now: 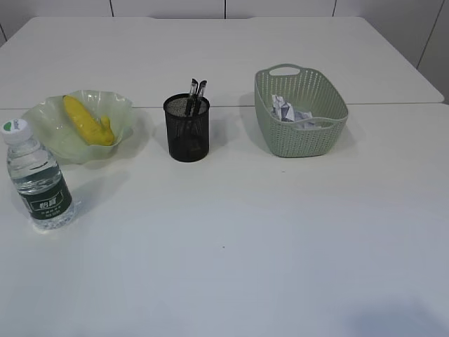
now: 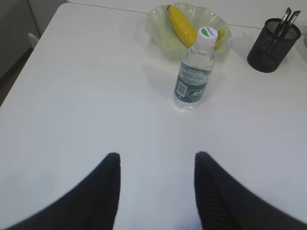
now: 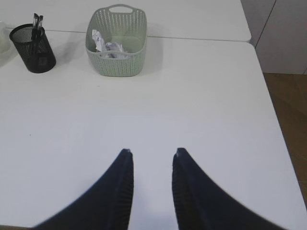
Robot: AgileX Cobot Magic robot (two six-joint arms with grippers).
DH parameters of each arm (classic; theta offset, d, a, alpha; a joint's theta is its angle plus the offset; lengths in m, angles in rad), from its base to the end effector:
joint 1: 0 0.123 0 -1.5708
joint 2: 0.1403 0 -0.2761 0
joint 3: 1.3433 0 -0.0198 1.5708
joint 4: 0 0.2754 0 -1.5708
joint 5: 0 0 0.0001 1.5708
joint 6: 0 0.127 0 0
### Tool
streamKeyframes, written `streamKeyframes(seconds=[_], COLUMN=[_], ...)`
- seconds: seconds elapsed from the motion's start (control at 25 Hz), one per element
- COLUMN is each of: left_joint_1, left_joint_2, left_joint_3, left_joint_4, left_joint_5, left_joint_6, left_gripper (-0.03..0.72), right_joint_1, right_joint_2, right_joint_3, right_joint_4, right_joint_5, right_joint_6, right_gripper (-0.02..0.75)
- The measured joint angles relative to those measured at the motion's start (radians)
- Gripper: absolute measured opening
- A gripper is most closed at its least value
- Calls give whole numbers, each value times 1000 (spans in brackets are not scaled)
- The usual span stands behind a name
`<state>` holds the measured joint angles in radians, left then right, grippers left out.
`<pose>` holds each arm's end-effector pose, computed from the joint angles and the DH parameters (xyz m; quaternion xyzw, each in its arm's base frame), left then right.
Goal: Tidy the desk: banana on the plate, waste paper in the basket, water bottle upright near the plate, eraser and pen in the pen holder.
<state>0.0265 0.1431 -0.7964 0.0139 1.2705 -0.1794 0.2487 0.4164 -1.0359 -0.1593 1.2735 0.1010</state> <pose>0.0343 0.0026 0.3363 -0.0907 0.8629 -0.0312 0.4963 0.0709 -0.0019 0.3957 -0.0483 0.8727 0.0067 0.4859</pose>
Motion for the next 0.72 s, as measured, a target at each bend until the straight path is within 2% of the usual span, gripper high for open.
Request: streamKeyframes(seconds=[0.16,0.4,0.72], left_joint_1=[0,0,0], left_joint_2=[-10,-84,-135], left_joint_3=[2,64,182], left_joint_4=[0,0,-21], left_joint_5=[0,0,2], left_joint_6=[0,4,7], left_gripper=[394,406,528], right_joint_1=[0,0,0], right_joint_2=[-78,-187,-246], right_joint_3=[82,158,253], right_joint_4=[8,10,12], right_joint_5=[0,2,4], right_joint_6=[0,0,0], right_gripper=[254,347,358])
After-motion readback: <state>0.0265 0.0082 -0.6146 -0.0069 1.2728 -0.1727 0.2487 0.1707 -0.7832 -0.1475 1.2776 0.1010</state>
